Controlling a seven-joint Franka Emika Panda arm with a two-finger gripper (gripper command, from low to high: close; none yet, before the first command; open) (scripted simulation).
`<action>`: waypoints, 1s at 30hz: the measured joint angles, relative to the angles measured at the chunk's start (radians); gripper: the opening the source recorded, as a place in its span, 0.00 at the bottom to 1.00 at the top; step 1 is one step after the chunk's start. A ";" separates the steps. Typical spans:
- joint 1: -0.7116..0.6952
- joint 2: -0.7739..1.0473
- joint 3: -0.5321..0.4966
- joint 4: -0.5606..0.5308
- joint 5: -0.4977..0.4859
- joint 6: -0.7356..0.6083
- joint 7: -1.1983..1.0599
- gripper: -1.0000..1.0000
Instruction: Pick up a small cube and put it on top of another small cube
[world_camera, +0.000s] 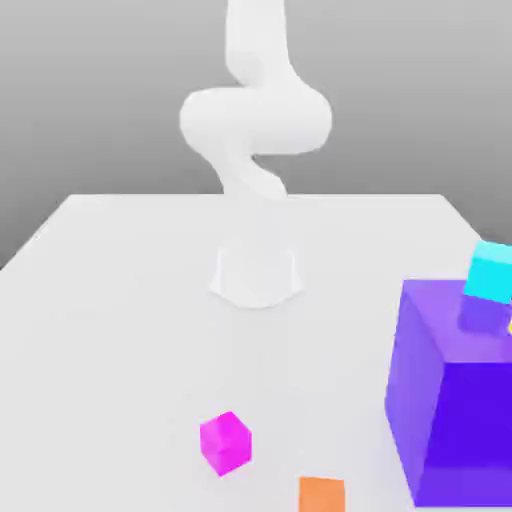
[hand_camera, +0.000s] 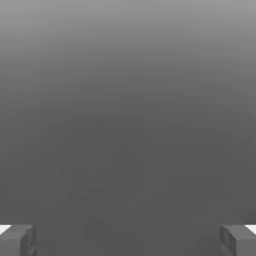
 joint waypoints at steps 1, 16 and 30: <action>0.006 0.039 -0.008 -0.016 -0.005 0.022 -0.027 0.50; 0.064 0.585 -0.128 -0.240 -0.001 0.321 -0.454 0.50; -0.023 1.049 -0.041 -0.301 0.134 0.628 -0.748 0.00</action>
